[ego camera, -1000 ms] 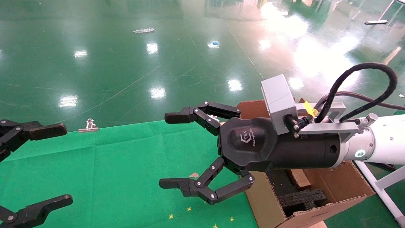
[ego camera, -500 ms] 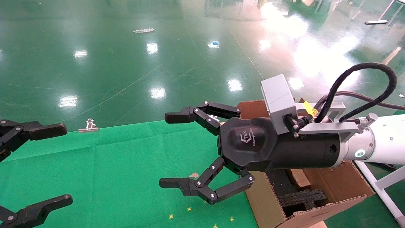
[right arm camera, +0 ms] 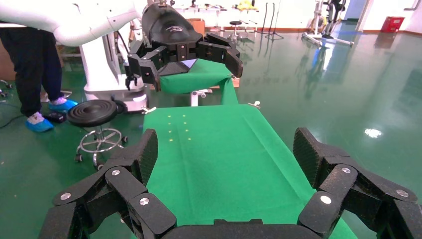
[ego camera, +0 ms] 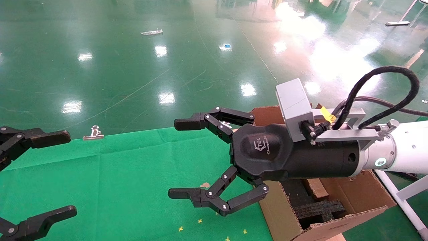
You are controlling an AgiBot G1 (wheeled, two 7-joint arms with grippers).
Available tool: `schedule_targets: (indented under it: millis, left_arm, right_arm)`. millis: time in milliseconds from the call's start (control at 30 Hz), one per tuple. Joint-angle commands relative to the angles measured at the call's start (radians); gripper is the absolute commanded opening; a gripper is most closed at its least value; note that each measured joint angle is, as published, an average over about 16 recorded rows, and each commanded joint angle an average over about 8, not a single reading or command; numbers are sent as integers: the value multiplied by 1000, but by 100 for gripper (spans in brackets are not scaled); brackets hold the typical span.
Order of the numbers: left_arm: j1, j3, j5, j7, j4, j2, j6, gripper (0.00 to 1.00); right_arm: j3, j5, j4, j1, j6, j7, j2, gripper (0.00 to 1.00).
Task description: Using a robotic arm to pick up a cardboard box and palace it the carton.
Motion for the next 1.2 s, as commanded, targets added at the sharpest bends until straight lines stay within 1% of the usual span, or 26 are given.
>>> schedule_targets:
  millis: [33,1200]
  left_arm:
    - [0,0,0,0,0,0,0,100]
    - [0,0,0,0,0,0,0,100]
  right_arm:
    - [0,0,0,0,0,0,0,100]
    - [0,0,0,0,0,0,0,100]
